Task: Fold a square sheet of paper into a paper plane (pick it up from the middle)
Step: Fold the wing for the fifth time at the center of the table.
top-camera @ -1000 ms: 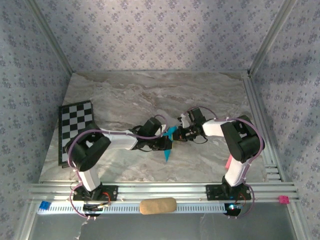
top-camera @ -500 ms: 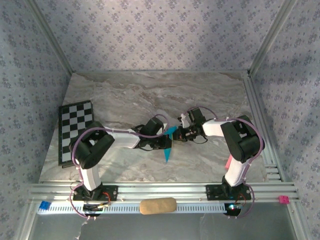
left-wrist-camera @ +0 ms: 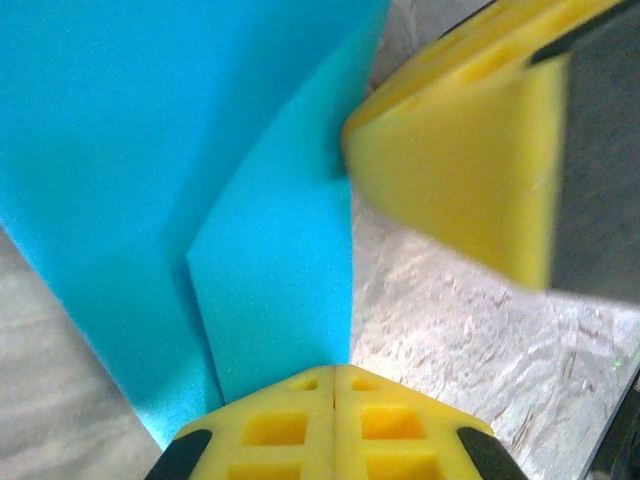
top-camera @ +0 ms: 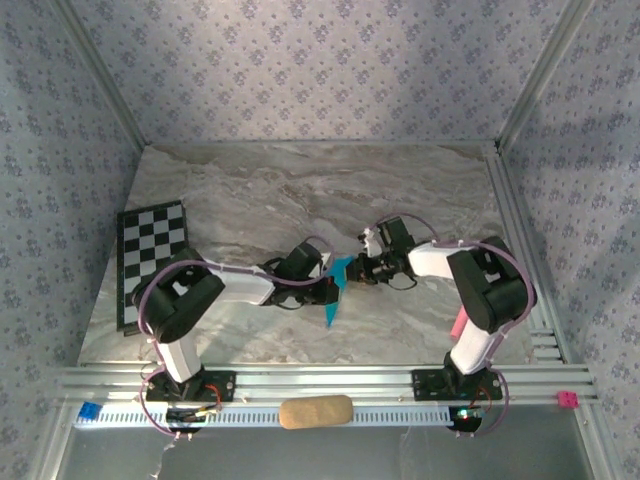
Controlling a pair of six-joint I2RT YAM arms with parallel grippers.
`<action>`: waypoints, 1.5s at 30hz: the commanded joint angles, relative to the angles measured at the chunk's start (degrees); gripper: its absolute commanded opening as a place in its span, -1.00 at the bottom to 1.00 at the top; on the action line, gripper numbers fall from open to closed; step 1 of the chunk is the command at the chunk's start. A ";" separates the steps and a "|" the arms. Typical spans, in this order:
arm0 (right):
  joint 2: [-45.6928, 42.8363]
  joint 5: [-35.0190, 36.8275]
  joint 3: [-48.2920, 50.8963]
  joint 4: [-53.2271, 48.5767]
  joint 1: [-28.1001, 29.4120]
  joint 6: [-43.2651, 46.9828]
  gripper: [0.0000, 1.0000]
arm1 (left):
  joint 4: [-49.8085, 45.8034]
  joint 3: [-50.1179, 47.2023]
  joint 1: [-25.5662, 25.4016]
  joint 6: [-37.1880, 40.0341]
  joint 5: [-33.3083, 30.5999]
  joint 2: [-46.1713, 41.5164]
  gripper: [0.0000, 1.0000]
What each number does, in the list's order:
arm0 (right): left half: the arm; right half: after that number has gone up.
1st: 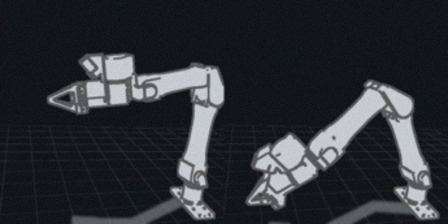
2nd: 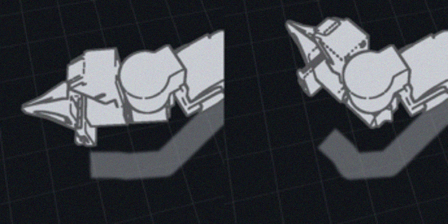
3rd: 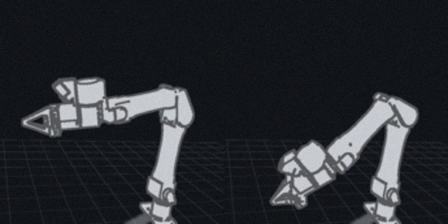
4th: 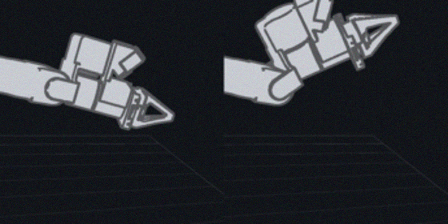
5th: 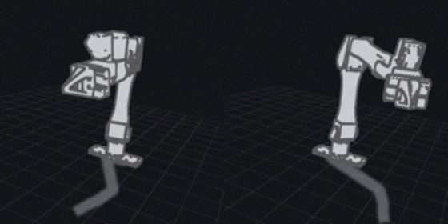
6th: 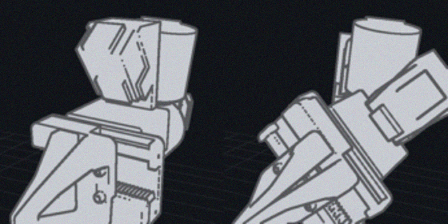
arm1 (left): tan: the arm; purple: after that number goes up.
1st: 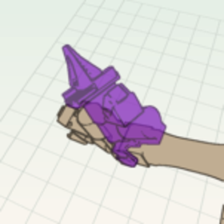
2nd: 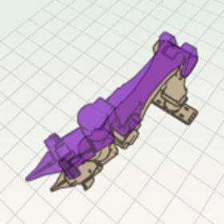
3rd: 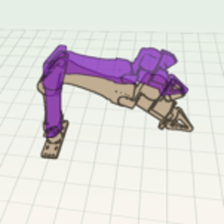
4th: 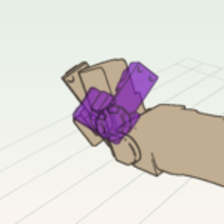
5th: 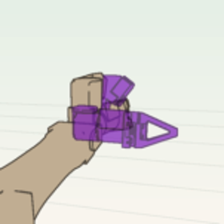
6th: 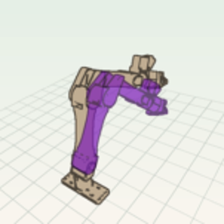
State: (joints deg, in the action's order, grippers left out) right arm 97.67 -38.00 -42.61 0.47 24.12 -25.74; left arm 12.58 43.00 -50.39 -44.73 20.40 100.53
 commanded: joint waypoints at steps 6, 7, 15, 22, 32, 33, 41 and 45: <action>-9.51 0.23 2.87 -0.58 -2.29 2.35 -0.72 | -11.26 -3.78 0.56 12.65 4.75 0.30 -1.00; -9.83 0.03 2.85 -0.88 -1.50 2.74 -0.74 | -11.42 -3.59 0.90 13.15 5.25 0.44 -1.00; -6.06 3.11 2.01 -0.56 5.19 3.15 -0.85 | -11.87 -3.07 2.27 14.45 5.70 0.48 -1.00; -1.86 3.13 0.45 0.00 6.81 3.53 -0.87 | -11.88 -3.32 2.35 14.04 5.34 0.46 -1.00; 0.61 9.69 2.31 5.02 1.15 -0.61 -0.85 | -12.47 -3.41 2.40 14.14 5.61 0.41 -1.00; 0.80 9.74 1.95 5.32 0.40 -1.08 -0.85 | -12.56 -3.45 2.40 14.24 5.57 0.45 -1.00; 2.11 13.60 -1.31 2.66 -3.80 -2.91 -0.85 | -11.99 -3.36 2.23 13.62 5.72 0.81 -1.00; -0.35 14.58 -1.26 1.05 -4.26 -2.95 -0.85 | -11.35 -3.54 2.21 13.10 5.52 0.63 -1.00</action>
State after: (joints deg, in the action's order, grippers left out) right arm 98.35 -30.11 -43.03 3.49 21.32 -27.97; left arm 9.47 41.80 -48.31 -31.99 27.79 99.42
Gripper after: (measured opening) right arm 0.079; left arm 0.063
